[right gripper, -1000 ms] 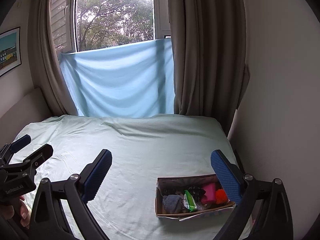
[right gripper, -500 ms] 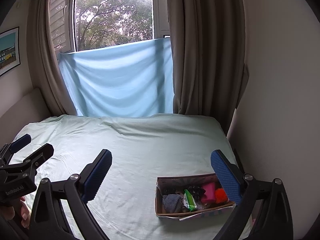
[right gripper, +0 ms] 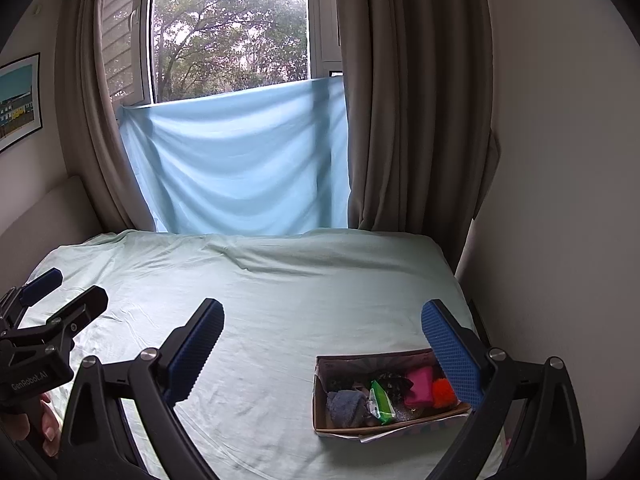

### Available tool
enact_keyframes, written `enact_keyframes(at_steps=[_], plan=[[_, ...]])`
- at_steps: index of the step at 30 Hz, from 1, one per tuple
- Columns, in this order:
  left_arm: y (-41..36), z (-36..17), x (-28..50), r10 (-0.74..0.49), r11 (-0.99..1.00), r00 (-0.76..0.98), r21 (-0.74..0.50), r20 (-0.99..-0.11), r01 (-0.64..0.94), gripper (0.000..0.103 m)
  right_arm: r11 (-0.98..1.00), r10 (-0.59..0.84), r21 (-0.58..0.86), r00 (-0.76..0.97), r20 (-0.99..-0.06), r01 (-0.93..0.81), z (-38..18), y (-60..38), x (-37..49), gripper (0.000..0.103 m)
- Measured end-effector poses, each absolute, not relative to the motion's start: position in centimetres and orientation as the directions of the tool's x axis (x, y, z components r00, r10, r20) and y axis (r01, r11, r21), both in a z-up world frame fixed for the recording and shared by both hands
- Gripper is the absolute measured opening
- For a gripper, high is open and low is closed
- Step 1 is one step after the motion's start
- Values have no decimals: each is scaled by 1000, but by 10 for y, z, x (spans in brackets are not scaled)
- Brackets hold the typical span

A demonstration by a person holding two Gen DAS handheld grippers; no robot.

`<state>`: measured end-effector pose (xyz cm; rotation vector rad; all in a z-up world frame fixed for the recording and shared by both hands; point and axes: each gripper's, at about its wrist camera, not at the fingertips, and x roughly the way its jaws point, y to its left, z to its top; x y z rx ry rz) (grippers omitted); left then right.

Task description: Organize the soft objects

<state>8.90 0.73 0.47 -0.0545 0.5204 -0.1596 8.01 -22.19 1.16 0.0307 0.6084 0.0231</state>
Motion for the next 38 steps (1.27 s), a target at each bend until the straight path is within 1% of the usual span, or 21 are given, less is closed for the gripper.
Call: enact_keyframes(at_steps=[12, 18, 27, 32, 38], plan=[[5, 6, 89, -166, 986, 860, -90, -483, 140, 103, 999, 30, 33, 820, -571, -13, 11, -223, 81, 99], [6, 9, 85, -177, 984, 869, -104, -462, 146, 103, 999, 31, 33, 821, -570, -14, 12, -223, 81, 99], [5, 18, 77, -114, 993, 902, -59, -416, 98, 103, 999, 33, 35, 822, -569, -16, 12, -224, 83, 99], [6, 21, 76, -112, 993, 904, -67, -413, 92, 103, 999, 32, 32, 823, -567, -16, 13, -222, 81, 99], [6, 24, 71, -100, 995, 919, -51, -382, 87, 103, 999, 31, 32, 826, -563, -15, 13, -221, 78, 99]])
